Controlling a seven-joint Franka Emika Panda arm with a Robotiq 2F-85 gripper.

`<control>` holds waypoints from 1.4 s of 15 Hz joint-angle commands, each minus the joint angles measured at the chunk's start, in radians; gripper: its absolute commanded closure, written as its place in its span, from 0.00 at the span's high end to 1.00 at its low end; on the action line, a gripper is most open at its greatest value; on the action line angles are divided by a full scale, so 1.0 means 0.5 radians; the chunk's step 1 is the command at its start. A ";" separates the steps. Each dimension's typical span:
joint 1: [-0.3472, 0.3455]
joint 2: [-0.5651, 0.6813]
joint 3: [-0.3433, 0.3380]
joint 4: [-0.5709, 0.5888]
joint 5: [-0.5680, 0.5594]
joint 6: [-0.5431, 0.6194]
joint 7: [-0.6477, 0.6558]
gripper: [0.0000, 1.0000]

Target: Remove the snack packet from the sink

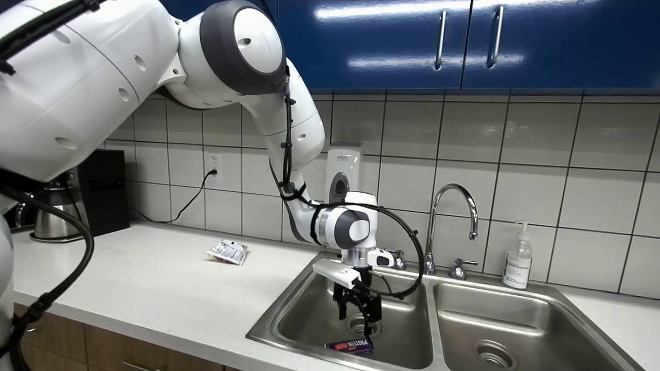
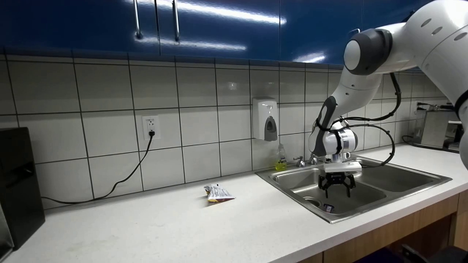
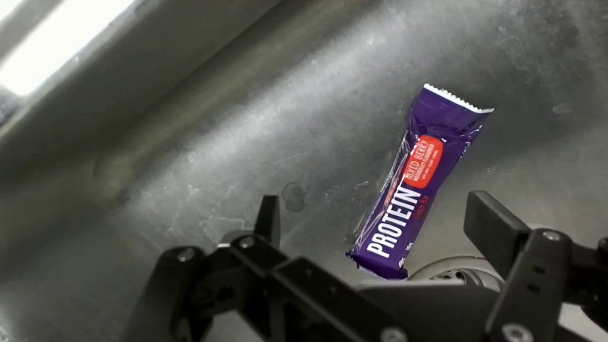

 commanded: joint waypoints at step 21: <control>0.162 0.344 -0.091 0.295 0.264 -0.017 0.649 1.00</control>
